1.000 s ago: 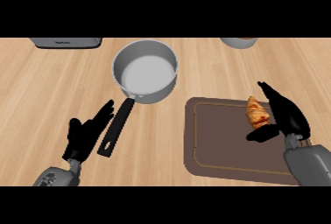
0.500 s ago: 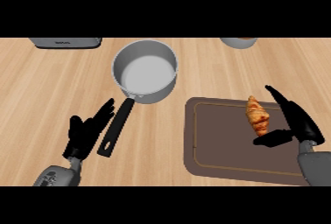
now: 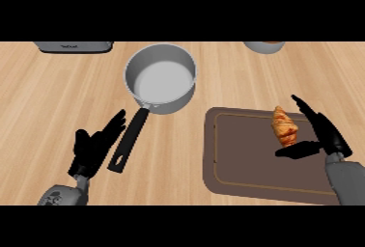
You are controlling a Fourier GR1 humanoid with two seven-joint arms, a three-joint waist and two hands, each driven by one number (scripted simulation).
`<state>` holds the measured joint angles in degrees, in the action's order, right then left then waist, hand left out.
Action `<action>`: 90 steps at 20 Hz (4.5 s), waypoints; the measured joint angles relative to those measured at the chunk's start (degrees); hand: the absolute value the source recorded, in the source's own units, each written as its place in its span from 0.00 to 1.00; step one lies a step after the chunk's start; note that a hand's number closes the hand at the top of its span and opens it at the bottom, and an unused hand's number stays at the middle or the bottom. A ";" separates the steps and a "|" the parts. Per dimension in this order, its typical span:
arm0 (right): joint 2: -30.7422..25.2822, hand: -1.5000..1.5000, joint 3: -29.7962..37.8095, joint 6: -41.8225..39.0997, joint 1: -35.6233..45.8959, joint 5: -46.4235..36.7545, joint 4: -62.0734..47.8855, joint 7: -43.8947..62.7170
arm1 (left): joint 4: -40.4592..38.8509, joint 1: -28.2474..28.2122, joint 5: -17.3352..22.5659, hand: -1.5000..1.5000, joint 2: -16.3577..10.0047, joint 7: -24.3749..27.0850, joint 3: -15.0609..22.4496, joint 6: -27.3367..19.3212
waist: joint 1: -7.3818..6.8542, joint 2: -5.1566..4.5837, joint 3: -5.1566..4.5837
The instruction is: Pick the croissant from the tray and place it in the pot
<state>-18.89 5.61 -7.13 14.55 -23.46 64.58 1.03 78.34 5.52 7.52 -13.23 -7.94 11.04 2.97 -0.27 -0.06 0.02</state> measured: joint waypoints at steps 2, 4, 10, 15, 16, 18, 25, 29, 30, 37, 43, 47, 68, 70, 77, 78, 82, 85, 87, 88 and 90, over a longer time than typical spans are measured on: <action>0.42 0.00 1.05 -0.05 1.78 0.72 -3.80 -1.68 | 0.39 -0.81 -0.79 0.50 0.49 0.38 0.09 0.08 | -0.05 -0.02 0.02; 0.79 0.00 2.17 0.54 3.43 1.13 -8.99 -4.76 | -0.01 -0.54 -0.97 0.50 0.50 0.60 -0.63 0.65 | -0.15 -0.04 0.00; -0.94 1.00 1.40 3.19 5.99 -2.72 -18.59 -14.78 | -1.27 -0.57 -2.12 0.50 1.49 1.63 -1.70 1.62 | -0.25 0.27 -0.48; -0.75 1.00 3.08 4.95 7.68 -2.23 -25.20 -22.92 | -0.40 -0.56 -2.45 0.50 1.45 0.73 -2.29 1.92 | -0.28 0.78 -1.06; -0.72 1.00 3.26 4.84 7.54 -2.00 -25.77 -24.26 | -0.05 -0.45 -2.35 0.50 1.54 0.21 -2.36 1.98 | -0.30 0.85 -1.10; -0.35 1.00 4.03 4.62 7.51 -1.07 -26.51 -25.86 | 0.97 -0.65 -1.91 0.50 1.21 -0.63 -2.73 2.46 | -0.22 0.88 -1.14; 0.36 1.00 4.73 7.26 7.24 -0.79 -28.35 -35.04 | 0.88 -0.93 -2.42 0.50 1.51 -0.65 -3.56 2.91 | 0.04 0.71 -1.04; 3.40 1.00 4.66 1.77 7.96 2.02 -28.79 -40.59 | 0.02 -0.11 -3.01 0.50 2.18 -0.34 -3.19 2.70 | 0.03 0.57 -1.09; 4.31 1.00 4.79 0.38 8.27 2.88 -29.04 -41.84 | 0.15 -0.04 -3.17 0.50 2.28 -0.55 -2.96 2.70 | -0.06 0.54 -1.07; 8.40 1.00 2.05 -3.16 6.66 4.29 -22.02 -42.75 | -0.60 -0.91 -3.63 0.50 2.64 0.79 -3.96 3.27 | 0.33 0.28 -0.34; 10.21 1.00 -1.62 0.00 3.44 2.21 -7.77 -35.60 | -0.85 -0.36 -4.37 0.50 3.08 0.37 -4.77 3.50 | 0.65 0.27 -0.12; 10.78 1.00 -4.34 2.10 2.22 -0.48 2.02 -29.83 | 1.20 -2.01 -4.56 0.50 3.49 -0.41 -4.52 3.49 | 0.59 0.31 -0.09; 18.33 1.00 -19.59 1.58 27.80 -15.71 10.44 11.99 | 2.07 -0.78 -5.94 0.50 4.77 -2.38 -5.10 4.47 | -0.77 -0.01 -0.05; 18.54 1.00 -21.65 3.29 31.53 -15.68 5.52 13.19 | 1.10 -0.29 -6.04 0.50 4.80 -1.59 -5.33 4.77 | -1.03 -0.12 -0.05; 18.82 1.00 -30.23 6.38 42.03 -20.60 -8.31 18.72 | -1.09 1.16 -6.55 0.50 4.88 -0.61 -5.60 5.41 | -1.95 -0.34 -0.10; 18.84 1.00 -31.39 6.23 43.60 -21.61 -10.41 19.72 | -1.09 1.44 -6.55 0.50 5.07 -0.75 -5.60 5.29 | -2.15 -0.39 -0.11; 18.87 1.00 -36.90 5.60 47.41 -20.76 -17.57 23.73 | -1.18 2.00 -6.34 0.50 5.05 -0.82 -5.34 6.32 | -3.11 -0.53 -0.11; 18.80 1.00 -38.82 1.23 48.69 -16.81 -21.75 27.17 | -0.80 2.34 -6.35 0.50 5.13 -1.21 -4.98 6.77 | -4.03 -0.57 -0.10; 18.78 0.00 -39.78 -0.76 48.83 -13.93 -24.04 30.27 | -1.07 3.12 -6.52 0.50 5.31 -1.33 -4.90 6.73 | -4.51 -0.68 -0.11; 18.80 0.00 -40.35 -1.73 49.12 -12.54 -25.38 31.28 | -1.43 3.57 -6.79 0.50 5.54 -1.23 -4.65 6.68 | -4.79 -0.85 -0.11; 18.83 0.00 -42.07 -3.69 50.14 -9.41 -26.77 33.30 | -1.82 3.53 -7.14 0.50 6.02 -0.93 -4.27 6.54 | -5.13 -0.94 -0.12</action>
<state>-0.06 -36.47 -10.82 64.70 -32.87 37.82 34.33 76.53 9.05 0.39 -7.21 -8.87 6.78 9.52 -5.40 -0.99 -0.10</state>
